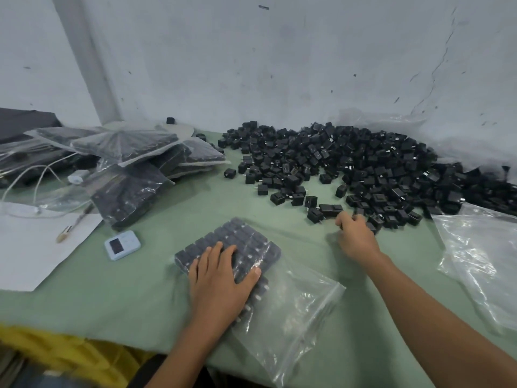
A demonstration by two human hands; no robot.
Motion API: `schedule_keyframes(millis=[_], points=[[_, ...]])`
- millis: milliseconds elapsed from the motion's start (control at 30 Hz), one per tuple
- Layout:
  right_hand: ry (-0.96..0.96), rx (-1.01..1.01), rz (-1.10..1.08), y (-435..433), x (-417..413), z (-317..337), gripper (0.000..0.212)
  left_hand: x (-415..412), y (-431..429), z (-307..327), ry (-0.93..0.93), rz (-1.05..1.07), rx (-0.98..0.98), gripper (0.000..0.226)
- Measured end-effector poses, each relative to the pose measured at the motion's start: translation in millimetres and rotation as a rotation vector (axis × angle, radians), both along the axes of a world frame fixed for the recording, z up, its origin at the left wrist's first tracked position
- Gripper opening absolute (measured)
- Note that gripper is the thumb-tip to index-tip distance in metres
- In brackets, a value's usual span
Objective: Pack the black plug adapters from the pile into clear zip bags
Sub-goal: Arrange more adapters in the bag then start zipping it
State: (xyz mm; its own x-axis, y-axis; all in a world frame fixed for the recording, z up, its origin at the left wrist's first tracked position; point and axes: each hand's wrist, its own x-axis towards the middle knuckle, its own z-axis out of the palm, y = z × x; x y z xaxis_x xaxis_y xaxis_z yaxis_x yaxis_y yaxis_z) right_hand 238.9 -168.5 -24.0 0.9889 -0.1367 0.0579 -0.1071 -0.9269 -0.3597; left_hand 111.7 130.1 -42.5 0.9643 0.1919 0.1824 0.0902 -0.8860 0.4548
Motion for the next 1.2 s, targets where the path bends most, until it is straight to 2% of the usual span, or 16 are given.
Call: schedule_keyframes(millis=[67,133,267,333,500,633,700,767,867,967,1067,1200], points=[[-0.049,0.086,-0.044,-5.4,-6.8,3.2,0.021,-0.8,-0.2,0.6,0.007,-0.001,0.004,0.08],[-0.098,0.237,-0.071,-10.8,-22.2,10.4,0.024,-0.7,-0.7,1.5,0.008,0.003,0.003,0.08],[-0.144,0.773,-0.113,-15.0,-95.5,27.2,0.014,0.2,-0.6,1.4,0.007,-0.002,0.017,0.08],[-0.131,0.918,-0.059,-13.5,-146.3,27.1,0.014,0.2,-0.5,1.5,0.008,-0.006,0.016,0.08],[0.113,1.202,0.017,10.6,-235.7,14.2,0.008,-0.1,-0.8,2.8,0.018,-0.012,0.021,0.081],[0.288,1.335,0.058,36.2,-246.0,5.6,0.032,-0.9,-0.7,4.4,0.027,-0.018,0.026,0.081],[0.304,1.324,0.113,53.9,-238.6,10.0,0.032,-1.4,-0.6,4.9,0.036,-0.023,0.032,0.081],[0.253,1.209,0.171,72.3,-225.7,14.2,0.027,-1.0,-0.4,5.6,0.042,-0.028,0.036,0.081],[0.142,1.096,0.103,94.5,-204.1,11.5,0.022,-0.2,0.1,6.0,0.051,-0.037,0.048,0.081],[0.063,1.139,-0.001,112.4,-188.8,5.6,0.023,-0.7,0.7,5.8,0.054,-0.037,0.049,0.081],[0.008,1.226,0.022,126.9,-177.4,-1.0,0.036,-0.3,0.3,5.2,0.054,-0.034,0.037,0.079],[-0.118,1.065,0.099,134.5,-168.1,-6.9,0.024,1.2,-0.2,4.3,0.049,-0.036,0.031,0.079]])
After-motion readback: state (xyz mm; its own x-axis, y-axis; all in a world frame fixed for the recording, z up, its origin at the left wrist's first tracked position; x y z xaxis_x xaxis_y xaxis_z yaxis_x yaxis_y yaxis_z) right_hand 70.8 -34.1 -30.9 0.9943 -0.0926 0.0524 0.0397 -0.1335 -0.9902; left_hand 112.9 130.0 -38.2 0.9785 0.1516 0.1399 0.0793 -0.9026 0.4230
